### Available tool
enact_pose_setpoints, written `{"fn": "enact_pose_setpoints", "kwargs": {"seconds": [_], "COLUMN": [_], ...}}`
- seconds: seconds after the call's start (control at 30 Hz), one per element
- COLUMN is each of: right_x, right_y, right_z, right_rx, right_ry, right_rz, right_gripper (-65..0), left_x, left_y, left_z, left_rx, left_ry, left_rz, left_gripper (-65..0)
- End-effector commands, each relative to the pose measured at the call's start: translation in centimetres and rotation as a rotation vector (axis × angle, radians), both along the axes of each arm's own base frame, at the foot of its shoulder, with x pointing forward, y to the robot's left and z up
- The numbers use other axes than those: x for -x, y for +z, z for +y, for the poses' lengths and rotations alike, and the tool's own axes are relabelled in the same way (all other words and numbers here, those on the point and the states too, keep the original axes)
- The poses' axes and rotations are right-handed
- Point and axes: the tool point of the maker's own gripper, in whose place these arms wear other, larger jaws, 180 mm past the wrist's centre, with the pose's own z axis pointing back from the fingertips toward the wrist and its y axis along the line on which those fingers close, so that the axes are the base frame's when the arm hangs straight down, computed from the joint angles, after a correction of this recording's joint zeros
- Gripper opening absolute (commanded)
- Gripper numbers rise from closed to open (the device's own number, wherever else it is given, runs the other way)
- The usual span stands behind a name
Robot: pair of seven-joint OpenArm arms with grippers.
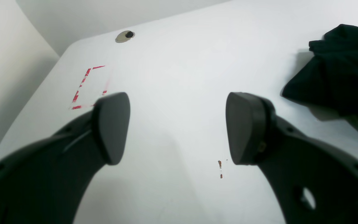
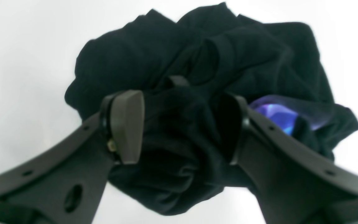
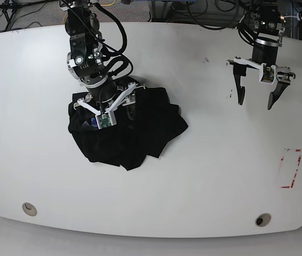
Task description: Fold the T-shirt properly
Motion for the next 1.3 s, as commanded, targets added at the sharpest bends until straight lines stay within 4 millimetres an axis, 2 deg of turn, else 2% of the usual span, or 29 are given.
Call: {"fn": "enact_pose_setpoints", "kwargs": {"seconds": [0.0,0.17,0.23,0.5,0.83,1.1,1.17,1.27], "right_x": [-0.6,-0.5,-0.3,0.0,-0.4,-1.2,-1.4,-1.8], "right_y": [1.3,1.3,0.7,0.5,0.5,0.9,1.1,1.7], "right_z": [-0.5,-1.0,-0.9,-0.7,0.0,-0.2,-0.3,-0.4], "right_rx": [0.001,0.012,0.032,0.043,0.036,0.035,0.033,0.038], "right_ry": [-0.010,-0.019,-0.013,0.004,0.024,0.014,0.012,0.012], "right_rz": [-0.052,-0.054,-0.043,-0.046,-0.056,-0.065,-0.069,-0.090], "right_gripper": [-30.0,-30.4,-29.7,-29.7,-33.9,-32.1,-32.7,-37.4], "left_x": [-0.2,-0.3,-0.1,-0.1,-0.1,-0.1,0.0,-0.3], "left_y": [1.1,1.1,1.0,0.9,0.8,1.0,1.0,1.1], "left_z": [0.0,0.0,-0.1,-0.2,-0.2,0.1,0.1,0.1], "left_rx": [-0.004,-0.002,0.000,0.002,0.002,-0.001,-0.002,-0.003], "left_ry": [-0.004,-0.004,-0.006,-0.007,-0.005,-0.001,-0.001,-0.003], "left_rz": [-0.043,-0.044,-0.040,-0.037,-0.031,-0.040,-0.038,-0.045], "left_gripper": [-19.6,-19.6,-19.7,-19.7,-19.7,-19.6,-19.6,-19.3]}}
